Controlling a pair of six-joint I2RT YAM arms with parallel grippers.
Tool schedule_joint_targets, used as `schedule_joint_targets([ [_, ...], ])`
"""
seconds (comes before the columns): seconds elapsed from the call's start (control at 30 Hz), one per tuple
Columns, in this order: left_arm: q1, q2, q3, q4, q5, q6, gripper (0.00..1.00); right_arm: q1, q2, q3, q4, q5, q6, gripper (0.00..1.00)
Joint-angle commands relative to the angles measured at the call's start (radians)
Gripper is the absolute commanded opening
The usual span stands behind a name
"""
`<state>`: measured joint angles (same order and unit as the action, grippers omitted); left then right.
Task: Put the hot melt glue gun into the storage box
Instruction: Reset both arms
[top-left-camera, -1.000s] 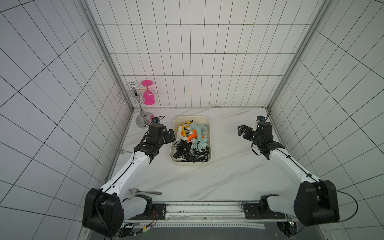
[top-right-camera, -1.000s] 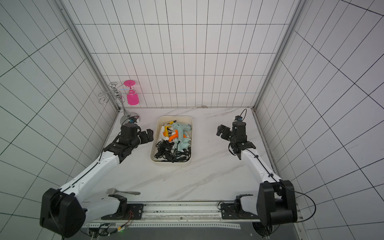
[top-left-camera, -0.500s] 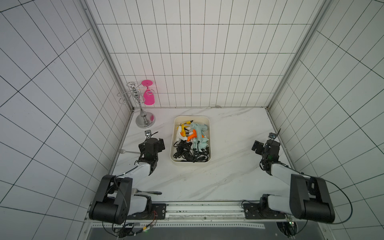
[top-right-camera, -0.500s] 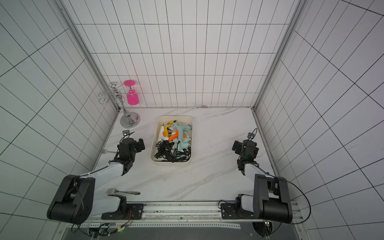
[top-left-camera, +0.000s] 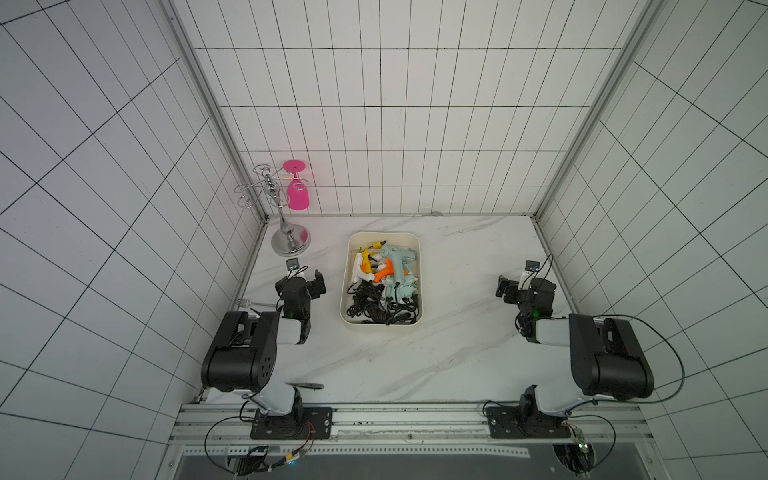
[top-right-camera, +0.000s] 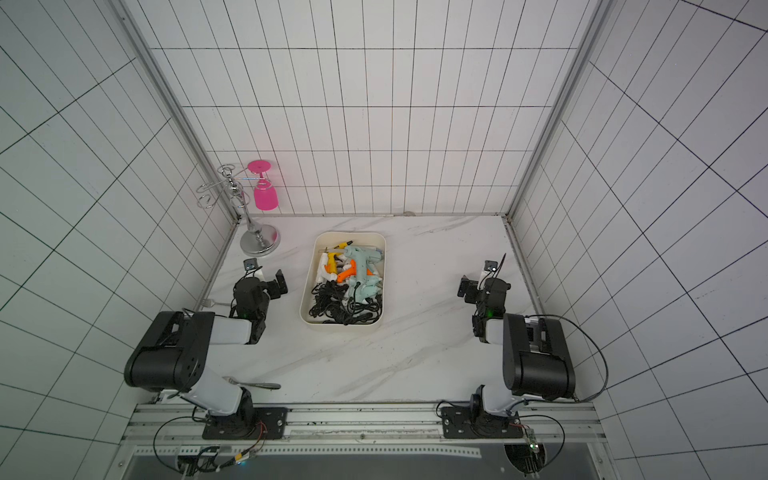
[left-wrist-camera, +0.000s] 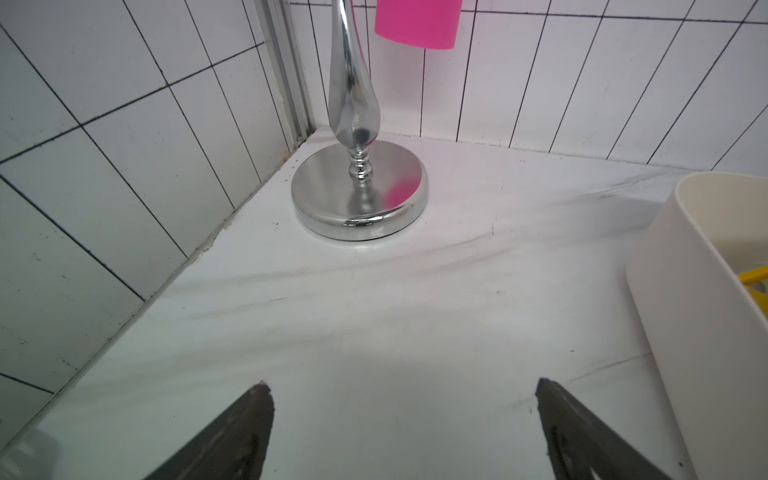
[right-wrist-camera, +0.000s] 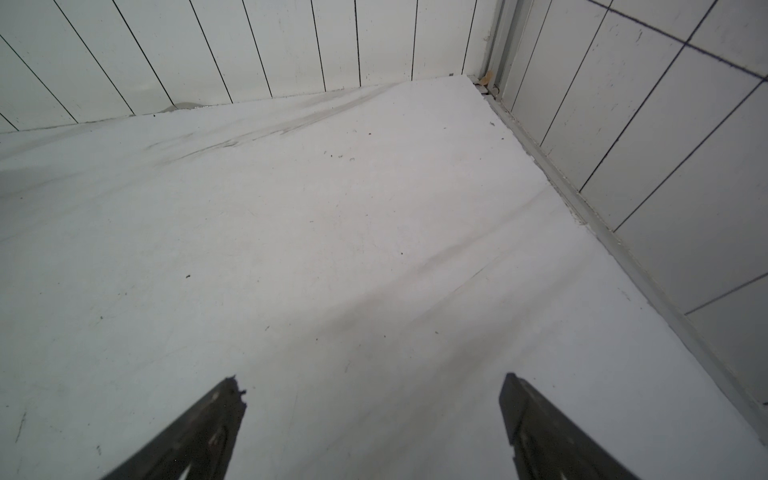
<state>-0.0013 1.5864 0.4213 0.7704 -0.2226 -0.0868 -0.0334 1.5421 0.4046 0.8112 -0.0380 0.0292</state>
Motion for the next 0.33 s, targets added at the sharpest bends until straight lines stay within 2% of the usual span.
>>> schedule_joint_targets([
  [0.0,0.009,-0.015,0.033,-0.003,0.03,-0.022,0.99,-0.007,-0.006,0.032,-0.013,-0.007,-0.011,0.99],
  [0.3,-0.027,-0.025,0.012,0.03,-0.05,-0.007,0.99,-0.005,0.002,0.04,-0.022,-0.006,-0.012,0.99],
])
